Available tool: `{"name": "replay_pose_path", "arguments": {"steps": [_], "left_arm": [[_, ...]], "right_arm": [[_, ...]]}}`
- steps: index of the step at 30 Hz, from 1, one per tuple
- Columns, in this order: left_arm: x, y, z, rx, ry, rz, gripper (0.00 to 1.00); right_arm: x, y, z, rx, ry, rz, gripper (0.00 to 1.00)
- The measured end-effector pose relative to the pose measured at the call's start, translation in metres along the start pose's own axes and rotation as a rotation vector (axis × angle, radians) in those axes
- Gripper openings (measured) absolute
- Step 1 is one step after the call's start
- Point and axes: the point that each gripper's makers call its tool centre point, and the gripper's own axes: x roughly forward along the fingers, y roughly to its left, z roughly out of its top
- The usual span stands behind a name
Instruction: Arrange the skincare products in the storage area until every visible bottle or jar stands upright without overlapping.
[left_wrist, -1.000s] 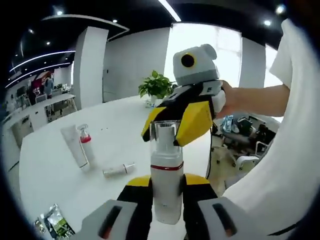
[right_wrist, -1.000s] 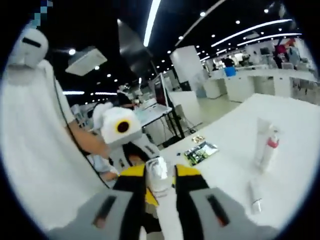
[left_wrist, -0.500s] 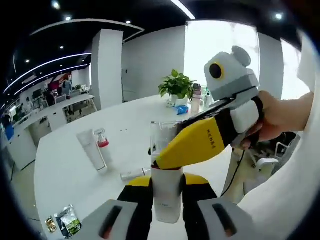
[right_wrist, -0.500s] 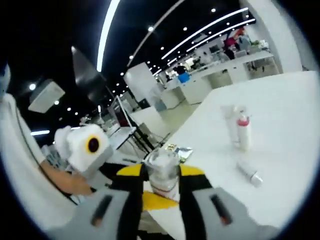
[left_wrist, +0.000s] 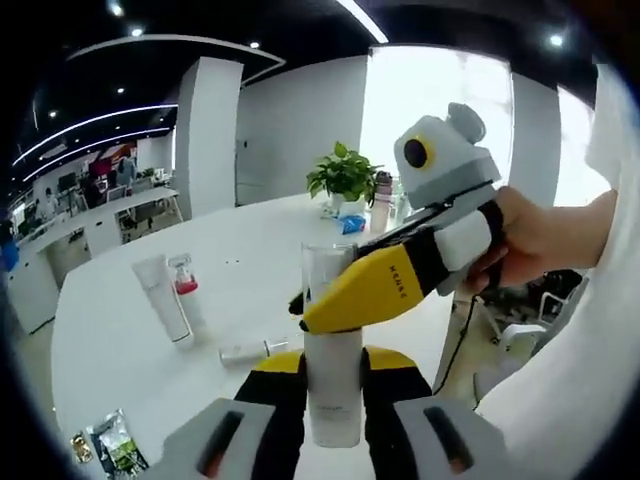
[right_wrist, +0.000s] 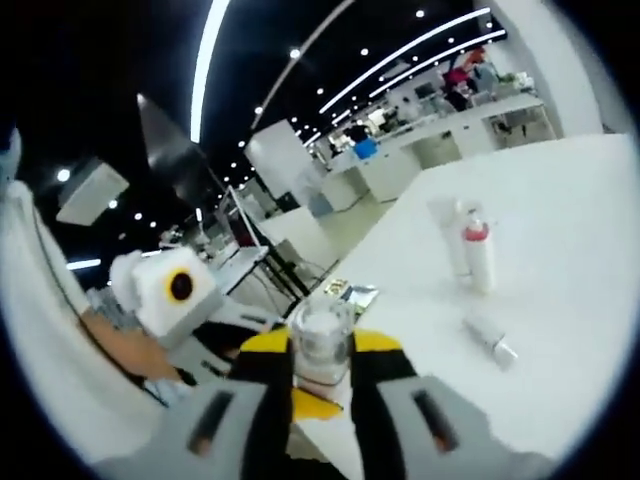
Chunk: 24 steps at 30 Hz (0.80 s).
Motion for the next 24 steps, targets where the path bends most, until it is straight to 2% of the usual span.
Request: {"name": "replay_pose_path", "arguments": {"steps": [2,3,4,8,9,12,13,17,18,24], "left_arm": [[0.002,-0.008,0.002,-0.014,-0.007,-0.089,0.21],[0.002,-0.009,0.004,-0.068,-0.018,-0.126,0.21],[0.001,-0.01,0.007,-0.086,-0.038,-0.158,0.21],[0.0,-0.012,0.008,-0.082,-0.041,-0.223,0.23],[0.001,-0.015,0.007,-0.092,-0.036,-0.259,0.24],[0.001,-0.019,0.004,-0.085,-0.016,-0.314,0.25],[0.0,-0.021,0.003,-0.098,-0.016,-0.347,0.25],[-0.002,-0.023,0.004,-0.09,-0.021,-0.384,0.31],[-0.004,-0.026,0.006,-0.079,-0.03,-0.411,0.31],[-0.011,-0.03,0.011,-0.062,-0.05,-0.492,0.31]], "right_arm": [[-0.001,0.001,-0.001,-0.037,0.015,0.013,0.18],[-0.004,0.003,0.0,-0.056,0.025,0.034,0.18],[-0.005,0.003,0.001,-0.062,0.024,0.046,0.18],[-0.009,0.007,0.004,-0.113,0.041,0.116,0.18],[-0.01,0.012,0.003,-0.15,0.054,0.161,0.18],[-0.012,0.012,0.002,-0.181,0.076,0.187,0.18],[-0.015,0.017,0.003,-0.2,0.081,0.231,0.18],[-0.018,0.022,0.01,-0.222,0.068,0.283,0.18],[-0.018,0.022,0.013,-0.225,0.069,0.292,0.18],[-0.014,0.035,0.017,-0.235,0.067,0.387,0.18]]}}
